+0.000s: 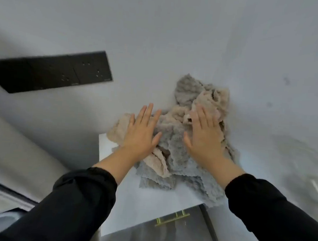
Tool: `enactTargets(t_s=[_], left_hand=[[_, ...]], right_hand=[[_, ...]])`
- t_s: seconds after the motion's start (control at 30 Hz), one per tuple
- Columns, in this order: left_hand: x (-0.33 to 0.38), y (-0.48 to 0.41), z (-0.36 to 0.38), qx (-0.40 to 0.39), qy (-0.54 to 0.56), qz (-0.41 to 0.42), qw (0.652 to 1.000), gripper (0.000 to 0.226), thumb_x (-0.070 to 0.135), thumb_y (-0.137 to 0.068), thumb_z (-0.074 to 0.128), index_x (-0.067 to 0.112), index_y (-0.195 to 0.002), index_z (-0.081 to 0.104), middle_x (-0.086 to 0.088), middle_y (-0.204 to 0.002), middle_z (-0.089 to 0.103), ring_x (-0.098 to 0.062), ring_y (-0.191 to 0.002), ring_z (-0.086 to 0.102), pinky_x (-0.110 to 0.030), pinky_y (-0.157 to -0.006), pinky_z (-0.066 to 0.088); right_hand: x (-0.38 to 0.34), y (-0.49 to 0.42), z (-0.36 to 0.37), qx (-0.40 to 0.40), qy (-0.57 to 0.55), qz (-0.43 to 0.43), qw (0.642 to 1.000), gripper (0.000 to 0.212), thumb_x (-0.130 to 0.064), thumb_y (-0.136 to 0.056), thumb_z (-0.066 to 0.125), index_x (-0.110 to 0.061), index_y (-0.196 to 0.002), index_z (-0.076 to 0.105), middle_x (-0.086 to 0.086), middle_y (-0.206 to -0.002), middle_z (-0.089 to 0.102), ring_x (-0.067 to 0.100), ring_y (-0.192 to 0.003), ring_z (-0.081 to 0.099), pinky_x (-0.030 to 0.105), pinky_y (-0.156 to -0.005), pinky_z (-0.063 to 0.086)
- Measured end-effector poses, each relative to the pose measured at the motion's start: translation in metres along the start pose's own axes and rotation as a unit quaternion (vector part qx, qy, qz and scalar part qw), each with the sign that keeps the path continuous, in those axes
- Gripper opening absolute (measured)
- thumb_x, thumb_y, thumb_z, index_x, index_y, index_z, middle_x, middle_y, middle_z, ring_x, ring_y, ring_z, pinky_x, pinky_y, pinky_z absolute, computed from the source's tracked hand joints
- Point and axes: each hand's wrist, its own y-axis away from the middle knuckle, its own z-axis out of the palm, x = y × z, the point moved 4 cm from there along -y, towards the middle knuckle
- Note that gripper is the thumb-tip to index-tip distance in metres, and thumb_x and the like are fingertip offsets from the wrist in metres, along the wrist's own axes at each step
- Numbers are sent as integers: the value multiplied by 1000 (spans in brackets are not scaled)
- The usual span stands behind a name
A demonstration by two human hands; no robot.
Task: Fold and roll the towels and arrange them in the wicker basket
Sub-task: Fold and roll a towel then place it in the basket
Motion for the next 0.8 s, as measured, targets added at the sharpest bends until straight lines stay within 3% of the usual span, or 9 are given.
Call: enactTargets(t_s=[0.13, 0.23, 0.43, 0.57, 0.67, 0.73, 0.8], left_hand=[[-16, 15, 65, -1, 17, -9, 1000, 68, 49, -98, 26, 29, -149, -13, 2, -159, -17, -13, -145, -19, -40, -117, -8], [-20, 13, 95, 42, 38, 26, 998, 64, 53, -93, 15, 32, -144, -19, 4, -159, -16, -7, -142, -23, -39, -118, -9], [-10, 4, 111, 128, 70, 82, 986, 66, 54, -89, 11, 32, -146, -14, 7, -160, -8, -5, -144, -15, -35, -117, -11], [5, 12, 96, 152, 110, 67, 980, 67, 43, -98, 34, 25, -152, -1, 5, -161, 2, -7, -146, -3, -38, -120, -3], [20, 21, 69, 174, 143, 51, 973, 72, 32, -92, 53, 22, -152, 14, 1, -154, 26, -17, -144, 18, -48, -117, 17], [30, 26, 46, 176, 169, 33, 969, 59, 27, -87, 62, 21, -141, 39, 1, -132, 49, -23, -133, 37, -45, -109, 31], [40, 35, 19, 169, 232, 4, 958, 30, 27, -85, 68, 18, -113, 62, 2, -103, 61, -23, -106, 56, -34, -86, 43]], right_hand=[[-6, 28, 52, 25, 44, -55, 997, 69, -44, -87, 42, -5, -144, 36, 14, -153, 30, 25, -145, 16, 46, -117, 5], [-1, 38, 78, 72, 66, -86, 992, 70, -47, -86, 43, -5, -141, 40, 12, -149, 39, 26, -143, 23, 48, -116, 7], [5, 47, 97, 225, 84, -110, 964, 45, -30, -80, 52, -4, -115, 61, 10, -113, 65, 26, -124, 45, 52, -113, 13], [2, 50, 85, 256, 68, -99, 959, 13, -9, -70, 64, -7, -82, 65, 7, -87, 64, 25, -106, 49, 54, -110, 17], [-5, 53, 48, 259, -56, -56, 963, 10, -5, -74, 50, -6, -79, 58, 8, -83, 58, 29, -93, 51, 47, -94, 37], [-7, 55, 19, 240, -171, -6, 956, 14, 1, -81, 49, -6, -89, 58, 6, -90, 57, 25, -92, 50, 35, -82, 41], [-7, 61, -11, 227, -244, 47, 942, 17, -2, -89, 47, -10, -99, 58, 2, -92, 57, 17, -85, 51, 28, -72, 39]])
